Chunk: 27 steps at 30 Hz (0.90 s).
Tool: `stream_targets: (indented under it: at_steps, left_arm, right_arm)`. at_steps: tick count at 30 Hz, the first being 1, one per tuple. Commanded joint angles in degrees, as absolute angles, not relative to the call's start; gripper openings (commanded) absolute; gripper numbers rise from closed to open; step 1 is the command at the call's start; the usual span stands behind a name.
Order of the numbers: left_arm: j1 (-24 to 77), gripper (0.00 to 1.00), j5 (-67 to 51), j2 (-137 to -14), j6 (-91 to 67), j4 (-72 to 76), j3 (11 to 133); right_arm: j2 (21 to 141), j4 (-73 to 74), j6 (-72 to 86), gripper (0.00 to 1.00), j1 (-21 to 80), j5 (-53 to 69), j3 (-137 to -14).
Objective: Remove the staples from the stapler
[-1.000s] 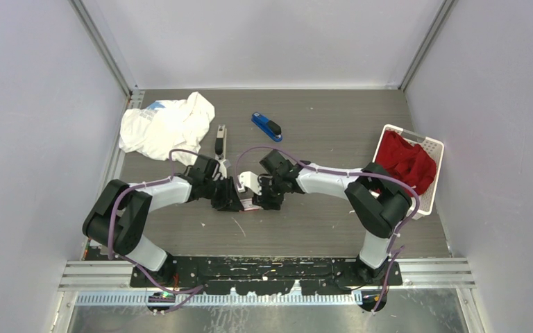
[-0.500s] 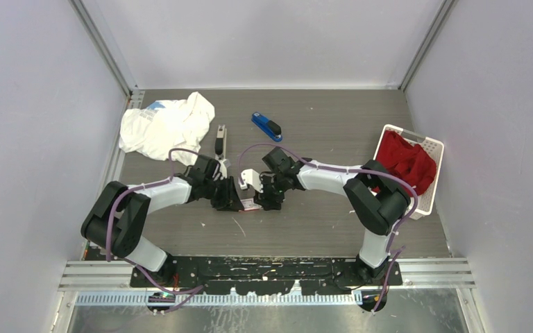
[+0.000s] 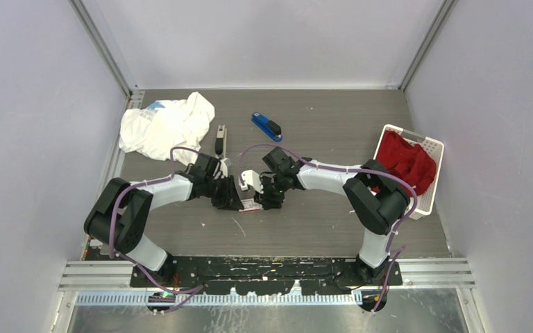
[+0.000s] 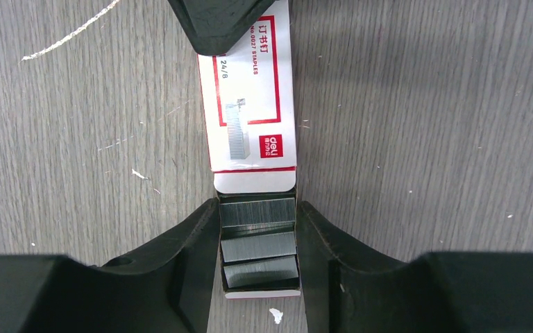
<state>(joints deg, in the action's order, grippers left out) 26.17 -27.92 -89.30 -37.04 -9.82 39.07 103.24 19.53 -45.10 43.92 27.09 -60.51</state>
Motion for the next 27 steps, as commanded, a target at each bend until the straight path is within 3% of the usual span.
stream_targets:
  at_steps: [1,27]
  left_arm:
    - [26.0,0.25,-24.0,-91.0,-35.0,-11.1,38.9]
    - [25.7,0.25,-23.4,-91.0,-34.4,-12.5,39.5]
  right_arm:
    - [102.6,18.0,-46.1,0.42,44.9,27.0,-59.7]
    - [98.6,12.3,-47.7,0.40,46.8,23.7,-55.5]
